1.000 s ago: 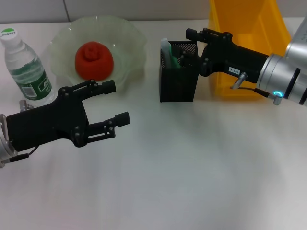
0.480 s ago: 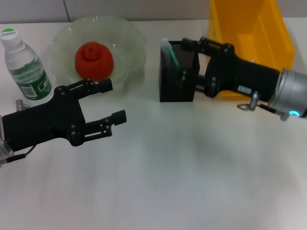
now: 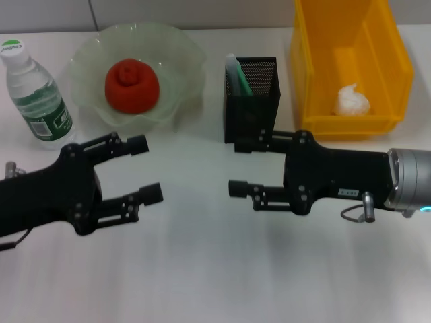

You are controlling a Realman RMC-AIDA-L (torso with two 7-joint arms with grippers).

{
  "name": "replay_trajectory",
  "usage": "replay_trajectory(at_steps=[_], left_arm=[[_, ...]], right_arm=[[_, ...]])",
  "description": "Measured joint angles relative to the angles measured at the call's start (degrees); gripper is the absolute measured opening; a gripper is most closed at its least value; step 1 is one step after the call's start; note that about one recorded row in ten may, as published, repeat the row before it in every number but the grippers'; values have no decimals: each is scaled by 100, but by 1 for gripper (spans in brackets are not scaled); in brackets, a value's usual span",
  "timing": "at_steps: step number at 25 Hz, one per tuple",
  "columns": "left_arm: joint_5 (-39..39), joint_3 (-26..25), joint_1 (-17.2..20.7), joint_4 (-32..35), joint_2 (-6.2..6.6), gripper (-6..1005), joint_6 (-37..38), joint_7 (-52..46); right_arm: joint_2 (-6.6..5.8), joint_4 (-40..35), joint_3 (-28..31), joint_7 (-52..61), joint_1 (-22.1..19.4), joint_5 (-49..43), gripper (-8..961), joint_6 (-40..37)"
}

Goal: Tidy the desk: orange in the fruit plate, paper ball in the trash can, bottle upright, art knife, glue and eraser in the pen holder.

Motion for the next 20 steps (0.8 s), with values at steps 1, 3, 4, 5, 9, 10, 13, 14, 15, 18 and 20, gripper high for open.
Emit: replay_trajectory(at_steps=[1,3,4,5,9,10,13,14,15,18,20], left_arm=[[52,25,63,-14,17,788,17,-8],[127,25,140,-21,17,788,37,-8],[148,18,189,-24,8,788,38,18],[148,18,189,-24,8,788,38,18],[153,24,349,-128,-12,788,8,183],[153,22,376,-236,-9,788,6,280],[153,21,386,-357,-4,788,0,364],[153,31,385,-386,-4,788,-12,377],[154,45,384,-403,-7,788,-26,378],[188,54,379,-427,-18,788,-46,379],[226,52,376,-439,-27,788,-50,379]], right_arm=[[0,-45,0,85,-5,-145,695,-25],[0,-63,0,134,-10,-233,695,-58],[0,-63,0,134,-10,-233,695,-58],[0,-63,0,143,-10,-250,695,-75],[4,-67,-65,147,-13,-261,696,-182],[7,-69,-100,138,-13,-262,696,-202],[8,-62,-137,123,-14,-265,696,-238],[9,-51,-138,124,-17,-266,696,-241],[9,-41,-139,124,-22,-267,697,-242],[19,-28,-141,133,-80,-274,697,-244],[22,-27,-141,132,-97,-276,697,-244]])
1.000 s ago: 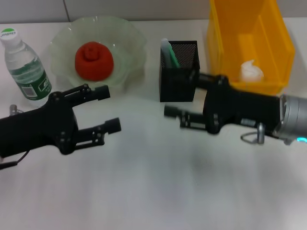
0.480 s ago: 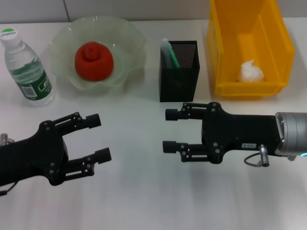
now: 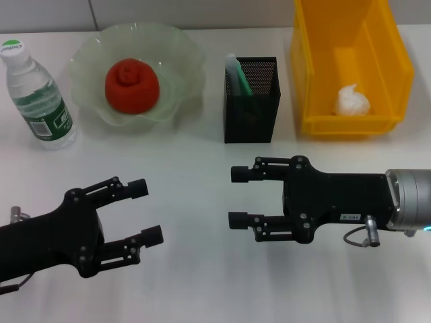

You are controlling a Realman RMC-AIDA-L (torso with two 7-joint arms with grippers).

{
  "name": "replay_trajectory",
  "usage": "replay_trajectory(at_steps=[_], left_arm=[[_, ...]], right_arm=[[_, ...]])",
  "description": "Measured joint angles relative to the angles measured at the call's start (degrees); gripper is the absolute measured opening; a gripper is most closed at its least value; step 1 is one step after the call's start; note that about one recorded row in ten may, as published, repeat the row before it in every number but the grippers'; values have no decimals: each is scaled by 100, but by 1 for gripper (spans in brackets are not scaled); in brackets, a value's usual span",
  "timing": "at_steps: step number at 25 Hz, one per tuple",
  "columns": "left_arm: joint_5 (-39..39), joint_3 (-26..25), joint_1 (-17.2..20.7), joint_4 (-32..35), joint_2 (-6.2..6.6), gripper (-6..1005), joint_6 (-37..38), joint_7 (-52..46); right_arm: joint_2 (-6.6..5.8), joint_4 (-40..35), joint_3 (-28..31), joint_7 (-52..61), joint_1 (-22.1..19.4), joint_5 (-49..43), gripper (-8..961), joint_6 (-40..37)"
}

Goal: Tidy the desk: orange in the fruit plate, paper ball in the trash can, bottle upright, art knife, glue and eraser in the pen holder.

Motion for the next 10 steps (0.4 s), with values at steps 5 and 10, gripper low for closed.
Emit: replay_trajectory(at_steps=[5,10], left_arm=[[206,-8,-71,-17,-70,788,-93,4],[208,-3,-112,-19,-80,788,-96,4]], right_arm=[[9,8,0,0,-65,-4,698,0],[13,13,1,5,-74,34,698,-16]])
